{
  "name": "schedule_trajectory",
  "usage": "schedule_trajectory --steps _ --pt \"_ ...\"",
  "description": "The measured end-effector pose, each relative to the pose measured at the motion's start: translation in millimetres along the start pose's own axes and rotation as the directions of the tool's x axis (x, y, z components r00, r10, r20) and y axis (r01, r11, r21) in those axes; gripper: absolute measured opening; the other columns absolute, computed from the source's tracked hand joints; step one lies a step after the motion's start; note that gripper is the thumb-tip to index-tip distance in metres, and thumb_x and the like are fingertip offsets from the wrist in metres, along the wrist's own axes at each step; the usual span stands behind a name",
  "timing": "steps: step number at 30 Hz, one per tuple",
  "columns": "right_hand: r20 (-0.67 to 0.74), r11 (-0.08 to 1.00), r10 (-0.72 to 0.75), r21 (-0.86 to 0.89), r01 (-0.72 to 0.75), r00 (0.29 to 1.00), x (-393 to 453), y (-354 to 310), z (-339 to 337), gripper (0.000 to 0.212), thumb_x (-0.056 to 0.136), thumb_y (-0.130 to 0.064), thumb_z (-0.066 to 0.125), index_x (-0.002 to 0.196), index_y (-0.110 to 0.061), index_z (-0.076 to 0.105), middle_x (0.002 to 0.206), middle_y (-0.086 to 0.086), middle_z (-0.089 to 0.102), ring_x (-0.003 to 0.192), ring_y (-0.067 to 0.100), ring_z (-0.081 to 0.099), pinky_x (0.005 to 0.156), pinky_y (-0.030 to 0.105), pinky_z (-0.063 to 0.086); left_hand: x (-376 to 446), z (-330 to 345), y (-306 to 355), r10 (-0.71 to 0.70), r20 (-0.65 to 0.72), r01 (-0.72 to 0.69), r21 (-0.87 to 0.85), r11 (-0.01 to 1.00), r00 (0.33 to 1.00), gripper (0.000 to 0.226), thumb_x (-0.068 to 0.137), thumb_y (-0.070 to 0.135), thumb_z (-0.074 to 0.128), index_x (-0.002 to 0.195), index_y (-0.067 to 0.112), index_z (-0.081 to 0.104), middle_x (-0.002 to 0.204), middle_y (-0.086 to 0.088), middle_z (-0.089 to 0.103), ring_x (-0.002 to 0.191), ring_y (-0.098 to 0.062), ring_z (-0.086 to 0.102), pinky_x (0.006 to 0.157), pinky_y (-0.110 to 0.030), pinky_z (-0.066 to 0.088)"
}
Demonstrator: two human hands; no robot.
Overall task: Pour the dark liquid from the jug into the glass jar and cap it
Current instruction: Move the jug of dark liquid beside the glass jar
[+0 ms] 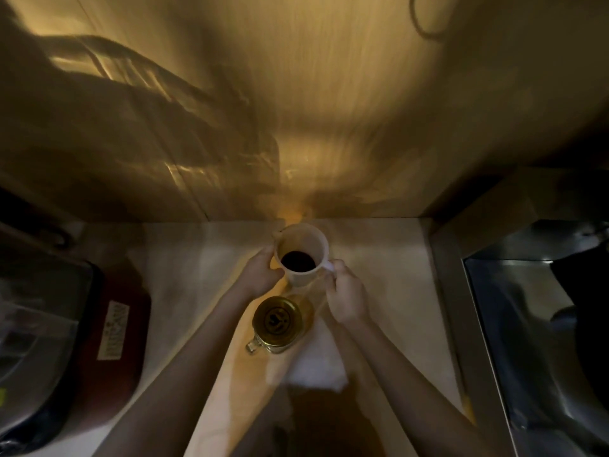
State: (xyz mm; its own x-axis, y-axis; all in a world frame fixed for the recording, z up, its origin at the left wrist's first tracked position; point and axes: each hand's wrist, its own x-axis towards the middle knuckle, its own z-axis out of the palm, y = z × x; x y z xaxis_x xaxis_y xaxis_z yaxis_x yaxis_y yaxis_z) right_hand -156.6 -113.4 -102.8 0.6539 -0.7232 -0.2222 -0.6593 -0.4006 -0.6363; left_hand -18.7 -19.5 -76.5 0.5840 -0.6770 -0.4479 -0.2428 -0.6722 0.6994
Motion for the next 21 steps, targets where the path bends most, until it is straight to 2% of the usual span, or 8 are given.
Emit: schedule_trajectory --steps 3,6,9,13,18,21 --pt "-0.009 0.999 -0.033 -0.003 0.033 0.999 3.8 3.9 -2.2 0.016 0.099 -0.012 0.042 0.100 -0.004 0.055 0.091 0.016 0.067 0.083 0.033 0.063 0.063 0.032 0.041 0.4 1.4 1.5 0.047 -0.038 -0.045 0.059 0.997 0.998 0.051 0.083 0.013 0.057 0.132 0.011 0.043 0.134 -0.014 0.053 0.123 -0.031 0.047 0.095 -0.032 0.037" --pt "-0.004 0.996 -0.083 -0.033 0.083 0.997 5.5 3.6 -11.7 0.017 0.100 -0.014 0.040 0.098 -0.003 0.053 0.090 0.017 0.066 0.082 0.033 0.062 0.062 0.031 0.039 0.1 -0.9 6.3 0.064 -0.055 -0.059 0.098 0.993 0.996 0.051 0.082 0.016 0.058 0.131 0.011 0.044 0.132 -0.013 0.055 0.120 -0.031 0.050 0.095 -0.034 0.038" --pt "-0.021 0.989 -0.138 -0.054 0.137 0.990 5.2 -3.3 -26.8 0.021 0.100 -0.016 0.040 0.099 -0.002 0.055 0.090 0.017 0.066 0.083 0.033 0.062 0.066 0.036 0.046 -3.9 -7.2 18.1 0.100 -0.089 -0.089 0.114 0.989 0.991 0.047 0.082 0.014 0.057 0.128 0.011 0.048 0.128 -0.014 0.058 0.117 -0.032 0.052 0.093 -0.038 0.042" --pt "-0.094 0.982 -0.182 -0.073 0.175 0.979 -3.3 -13.6 -52.2 0.019 0.100 -0.019 0.041 0.098 -0.004 0.054 0.086 0.017 0.067 0.079 0.033 0.062 0.067 0.040 0.049 -21.0 -15.4 43.7 0.202 -0.153 -0.184 0.124 0.975 0.967 0.037 0.082 0.014 0.056 0.119 0.007 0.053 0.118 -0.016 0.062 0.110 -0.031 0.056 0.084 -0.031 0.043" --pt "-0.191 0.976 -0.213 0.006 0.218 0.958 -34.0 -18.7 -80.7 0.017 0.100 -0.018 0.042 0.089 -0.010 0.052 0.073 0.006 0.060 0.071 0.027 0.061 0.062 0.042 0.048 -60.4 -14.5 76.0 0.274 -0.257 -0.262 0.081 0.962 0.927 0.040 0.081 0.012 0.056 0.122 0.011 0.054 0.121 -0.012 0.062 0.112 -0.029 0.056 0.089 -0.033 0.045" --pt "-0.250 0.971 -0.195 0.085 0.222 0.948 -59.6 -10.9 -88.5 0.017 0.099 -0.017 0.044 0.088 -0.009 0.054 0.069 -0.001 0.056 0.068 0.024 0.059 0.060 0.040 0.046 -84.0 -0.9 84.1 0.324 -0.346 -0.307 0.105 0.946 0.881 0.043 0.079 0.010 0.054 0.122 0.017 0.054 0.116 -0.007 0.064 0.106 -0.026 0.058 0.080 -0.027 0.044"
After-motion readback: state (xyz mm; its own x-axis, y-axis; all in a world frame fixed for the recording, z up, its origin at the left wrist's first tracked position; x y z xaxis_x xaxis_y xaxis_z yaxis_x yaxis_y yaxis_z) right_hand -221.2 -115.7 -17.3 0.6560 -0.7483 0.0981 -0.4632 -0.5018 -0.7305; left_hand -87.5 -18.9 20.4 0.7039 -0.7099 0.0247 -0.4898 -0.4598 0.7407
